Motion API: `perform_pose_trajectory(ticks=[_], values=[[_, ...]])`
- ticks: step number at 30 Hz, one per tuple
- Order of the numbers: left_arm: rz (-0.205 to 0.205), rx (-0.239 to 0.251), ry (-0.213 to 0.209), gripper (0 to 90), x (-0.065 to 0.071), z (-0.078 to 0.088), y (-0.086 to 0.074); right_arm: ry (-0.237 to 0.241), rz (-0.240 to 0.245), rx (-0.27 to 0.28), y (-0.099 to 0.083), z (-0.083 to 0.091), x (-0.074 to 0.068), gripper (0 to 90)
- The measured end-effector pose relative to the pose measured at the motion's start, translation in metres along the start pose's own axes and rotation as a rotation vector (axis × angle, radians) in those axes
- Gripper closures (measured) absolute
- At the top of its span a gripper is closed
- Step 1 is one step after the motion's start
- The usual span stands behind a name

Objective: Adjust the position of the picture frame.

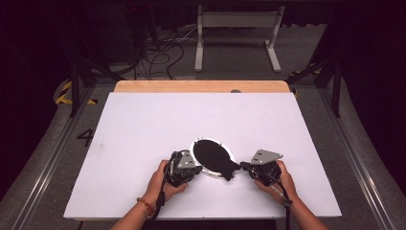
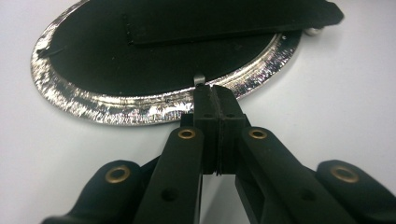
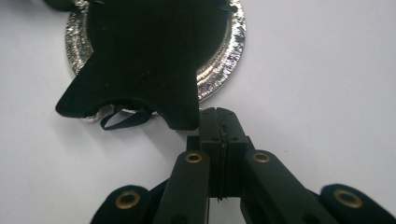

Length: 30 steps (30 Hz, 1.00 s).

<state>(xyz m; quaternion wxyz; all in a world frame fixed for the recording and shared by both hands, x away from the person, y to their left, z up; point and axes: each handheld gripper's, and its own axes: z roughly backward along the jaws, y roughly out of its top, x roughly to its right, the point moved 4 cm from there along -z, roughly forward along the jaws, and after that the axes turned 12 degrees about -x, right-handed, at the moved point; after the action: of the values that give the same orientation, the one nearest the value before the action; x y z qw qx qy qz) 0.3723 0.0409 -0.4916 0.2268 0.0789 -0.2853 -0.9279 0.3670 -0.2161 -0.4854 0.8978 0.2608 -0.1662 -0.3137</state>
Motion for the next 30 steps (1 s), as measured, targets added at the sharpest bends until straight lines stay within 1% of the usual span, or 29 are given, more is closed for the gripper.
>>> perform_pose_trajectory(ticks=[1, 3, 4, 6, 7, 8, 10, 12, 14, 16, 17, 18, 21, 23, 26, 27, 29, 30], values=[[0.013, 0.0, -0.001, 89.5, -0.001, 0.0, -0.001, 0.001, 0.003, 0.0, 0.0, 0.0, -0.001, 90.0], [0.013, 0.0, 0.012, 89.6, -0.005, 0.001, -0.001, 0.009, 0.007, 0.0, 0.001, 0.0, -0.005, 90.0], [0.022, 0.004, 0.014, 89.5, -0.006, 0.001, -0.002, 0.009, 0.01, 0.0, 0.002, 0.0, -0.007, 90.0], [0.014, -0.006, 0.026, 89.3, -0.009, 0.002, -0.003, 0.01, 0.018, 0.0, 0.003, -0.001, -0.009, 90.0], [0.014, -0.006, 0.026, 89.1, -0.009, 0.002, -0.003, 0.01, 0.018, 0.0, 0.003, -0.001, -0.009, 90.0], [0.017, -0.004, 0.035, 89.1, -0.01, 0.002, -0.003, 0.018, 0.02, -0.002, 0.003, -0.001, -0.011, 90.0], [0.021, -0.005, 0.047, 88.2, -0.012, 0.002, -0.003, 0.02, 0.025, 0.004, 0.004, -0.001, -0.014, 90.0], [0.037, -0.002, 0.051, 87.8, -0.013, 0.002, -0.004, 0.026, 0.031, 0.007, 0.004, -0.001, -0.018, 90.0], [0.042, 0.0, 0.056, 87.7, -0.015, 0.002, -0.005, 0.029, 0.038, 0.006, 0.005, -0.001, -0.021, 90.0], [0.059, 0.002, 0.061, 85.8, -0.016, 0.003, -0.005, 0.031, 0.046, 0.008, 0.005, -0.001, -0.024, 90.0], [0.055, 0.002, 0.069, 85.9, -0.018, 0.003, -0.006, 0.033, 0.048, 0.008, 0.006, -0.001, -0.025, 90.0], [0.066, 0.006, 0.063, 85.6, -0.018, 0.003, -0.006, 0.034, 0.049, 0.006, 0.006, -0.001, -0.026, 90.0], [0.054, -0.004, 0.068, 87.5, -0.017, 0.003, -0.006, 0.033, 0.053, 0.006, 0.006, -0.001, -0.027, 90.0], [0.048, -0.007, 0.057, 89.5, -0.016, 0.003, -0.005, 0.033, 0.053, 0.006, 0.006, -0.001, -0.027, 90.0], [0.021, -0.016, 0.02, 90.0, -0.01, 0.004, -0.005, 0.037, 0.053, 0.006, 0.006, -0.001, -0.027, 90.0], [0.006, -0.017, 0.015, 90.0, -0.009, 0.005, -0.004, 0.04, 0.053, 0.006, 0.006, -0.001, -0.027, 90.0], [-0.003, -0.017, -0.007, 90.0, -0.004, 0.004, -0.003, 0.042, 0.051, 0.007, 0.006, -0.001, -0.027, 90.0], [-0.013, -0.024, -0.006, 90.0, -0.001, 0.004, -0.002, 0.043, 0.05, 0.007, 0.006, -0.001, -0.027, 90.0]])
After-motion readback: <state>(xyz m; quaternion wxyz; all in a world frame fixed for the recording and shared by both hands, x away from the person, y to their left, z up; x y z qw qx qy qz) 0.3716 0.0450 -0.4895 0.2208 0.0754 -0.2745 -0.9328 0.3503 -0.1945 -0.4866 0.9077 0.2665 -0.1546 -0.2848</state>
